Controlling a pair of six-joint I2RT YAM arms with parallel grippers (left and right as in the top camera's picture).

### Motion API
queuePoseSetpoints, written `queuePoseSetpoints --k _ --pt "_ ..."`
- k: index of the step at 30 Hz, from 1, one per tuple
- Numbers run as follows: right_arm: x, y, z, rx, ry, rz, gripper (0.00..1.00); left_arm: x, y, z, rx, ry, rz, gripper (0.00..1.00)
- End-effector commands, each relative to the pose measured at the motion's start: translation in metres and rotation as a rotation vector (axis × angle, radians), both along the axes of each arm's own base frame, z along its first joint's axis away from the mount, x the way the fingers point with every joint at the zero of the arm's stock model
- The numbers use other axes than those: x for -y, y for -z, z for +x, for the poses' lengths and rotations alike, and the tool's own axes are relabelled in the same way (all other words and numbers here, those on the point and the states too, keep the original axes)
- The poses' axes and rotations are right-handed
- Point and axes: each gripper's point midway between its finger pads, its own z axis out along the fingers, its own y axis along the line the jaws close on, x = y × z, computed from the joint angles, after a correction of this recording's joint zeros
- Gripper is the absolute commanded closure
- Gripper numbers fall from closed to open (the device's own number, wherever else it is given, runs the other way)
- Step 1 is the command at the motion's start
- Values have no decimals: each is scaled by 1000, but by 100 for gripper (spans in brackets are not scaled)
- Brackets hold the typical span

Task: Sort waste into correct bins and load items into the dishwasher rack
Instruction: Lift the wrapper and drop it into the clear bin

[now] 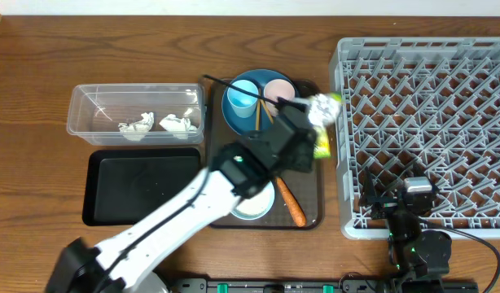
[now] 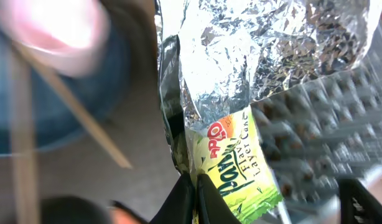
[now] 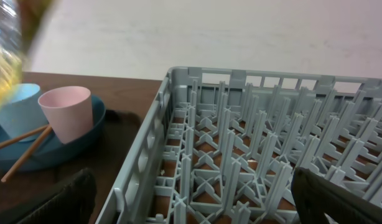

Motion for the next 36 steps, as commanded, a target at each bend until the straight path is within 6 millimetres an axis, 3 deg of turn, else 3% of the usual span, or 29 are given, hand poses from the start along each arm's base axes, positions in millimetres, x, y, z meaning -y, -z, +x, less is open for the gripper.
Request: queuePoseSetpoints --k 1,4,9,13,17,22,27,32,33,36 --pt "5 2 0 -6 21 -11 1 -50 -20 32 63 -175 29 94" --pt "5 2 0 -6 21 -11 1 -93 -21 54 55 -291 42 94" --pt "5 2 0 -6 21 -11 1 -187 -13 89 23 -516 90 94" --pt "5 2 0 -6 21 -11 1 -254 -1 100 -17 -664 131 94" --pt "5 2 0 -6 20 -11 1 -303 22 104 -90 -783 160 92" --pt "5 2 0 -6 20 -11 1 -336 59 106 -189 -857 197 91" --pt "5 2 0 -6 20 -11 1 -351 82 105 -249 -889 215 91" --pt "5 2 0 -6 20 -11 1 -353 81 106 -243 -894 212 69" --pt "5 2 0 -6 21 -11 1 -353 81 106 -242 -894 212 60" --pt "5 2 0 -6 21 -11 1 -353 80 107 -238 -894 210 43"
